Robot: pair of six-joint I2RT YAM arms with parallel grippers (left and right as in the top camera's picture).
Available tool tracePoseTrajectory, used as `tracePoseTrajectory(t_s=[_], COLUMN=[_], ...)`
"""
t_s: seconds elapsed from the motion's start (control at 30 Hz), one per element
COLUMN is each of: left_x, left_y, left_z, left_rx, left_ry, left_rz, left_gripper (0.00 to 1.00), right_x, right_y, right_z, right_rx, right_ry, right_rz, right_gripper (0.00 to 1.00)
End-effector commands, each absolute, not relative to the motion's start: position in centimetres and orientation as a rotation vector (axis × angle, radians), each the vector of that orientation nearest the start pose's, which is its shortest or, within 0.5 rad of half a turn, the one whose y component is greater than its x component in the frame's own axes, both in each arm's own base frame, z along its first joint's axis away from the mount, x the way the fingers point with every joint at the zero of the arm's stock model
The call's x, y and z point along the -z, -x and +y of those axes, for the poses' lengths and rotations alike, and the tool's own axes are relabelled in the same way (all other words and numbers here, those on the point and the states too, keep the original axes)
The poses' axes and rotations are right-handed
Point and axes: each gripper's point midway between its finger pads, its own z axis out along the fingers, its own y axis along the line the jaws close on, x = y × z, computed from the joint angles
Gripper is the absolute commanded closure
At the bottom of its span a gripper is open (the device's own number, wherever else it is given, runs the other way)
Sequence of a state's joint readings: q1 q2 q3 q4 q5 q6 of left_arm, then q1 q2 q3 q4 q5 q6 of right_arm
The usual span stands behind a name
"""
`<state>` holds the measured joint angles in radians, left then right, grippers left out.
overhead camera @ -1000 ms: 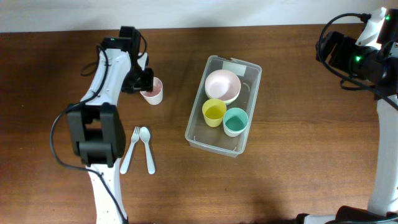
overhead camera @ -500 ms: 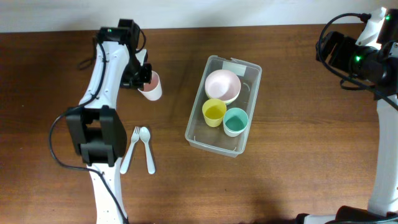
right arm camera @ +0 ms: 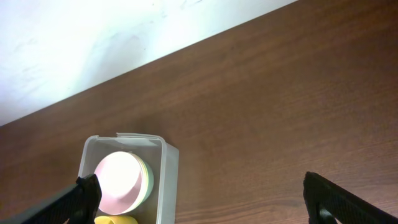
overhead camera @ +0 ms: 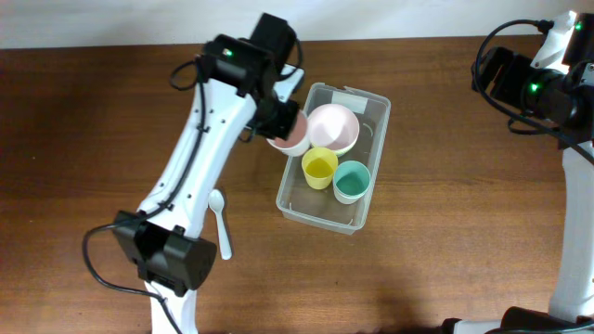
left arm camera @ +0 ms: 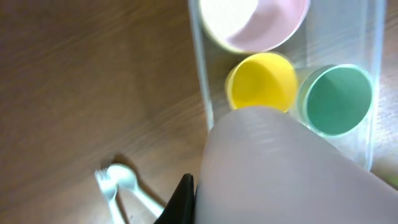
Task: Pack container
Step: 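Grasp the pink cup and lower it into the container, then release the pink cup and raise the left arm away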
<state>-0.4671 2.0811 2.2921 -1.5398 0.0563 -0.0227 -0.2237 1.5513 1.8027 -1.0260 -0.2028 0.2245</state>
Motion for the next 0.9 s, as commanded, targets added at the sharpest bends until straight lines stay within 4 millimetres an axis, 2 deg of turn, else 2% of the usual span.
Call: tracePoseTrajectory(t_s=[0.0,0.13,0.27,0.47,0.5,0.53,0.6,0.63,0.67,0.73,0.77,0.83,0.87], left_x=[-20.2,-17.4,-13.8,-12.3,-12.3,-12.3,-12.5,-13.1,-13.8,-17.2,-17.6,-20.5,-21.3], left_y=[-38.0,-38.7,-37.2,-36.9,-37.0,-37.1,-37.4,-37.7,-38.0,-39.5,-39.7,-40.7,-40.9], left_z=[-22.4,-24.1,-25.3,-25.6,-25.7,-25.8,-25.9,-25.9,-25.7,-24.7,-24.6,-23.3,-22.7], left_rx=[0.18,0.193,0.227,0.225,0.226,0.229,0.231,0.235,0.23,0.23,0.232,0.237,0.237], left_ry=[-0.733,-0.763,-0.809,-0.828,-0.826,-0.826,-0.822,-0.815,-0.802,-0.746,-0.738,-0.68,-0.662], left_rz=[2.824,2.801,2.85,2.855,2.849,2.845,2.832,2.822,2.812,2.765,2.76,2.726,2.719], left_gripper=[0.99,0.99,0.99,0.99,0.91,0.73,0.51,0.46,0.46,0.46,0.46,0.46,0.46], right_x=[-32.8,-32.8,-32.8,-32.8,-32.8,-32.8,-32.8,-32.8,-32.8,-32.8,-32.8,-32.8,-32.8], right_y=[-40.8,-40.8,-40.8,-40.8,-40.8,-40.8,-40.8,-40.8,-40.8,-40.8,-40.8,-40.8,-40.8], right_z=[-5.8,-5.8,-5.8,-5.8,-5.8,-5.8,-5.8,-5.8,-5.8,-5.8,-5.8,-5.8,-5.8], right_rx=[-0.233,-0.233,-0.233,-0.233,-0.233,-0.233,-0.233,-0.233,-0.233,-0.233,-0.233,-0.233,-0.233], right_ry=[-0.414,-0.414,-0.414,-0.414,-0.414,-0.414,-0.414,-0.414,-0.414,-0.414,-0.415,-0.414,-0.414], right_rz=[2.298,2.298,2.299,2.298,2.299,2.298,2.298,2.298,2.298,2.298,2.298,2.299,2.298], right_gripper=[0.01,0.01,0.01,0.01,0.01,0.01,0.01,0.01,0.01,0.01,0.01,0.01,0.01])
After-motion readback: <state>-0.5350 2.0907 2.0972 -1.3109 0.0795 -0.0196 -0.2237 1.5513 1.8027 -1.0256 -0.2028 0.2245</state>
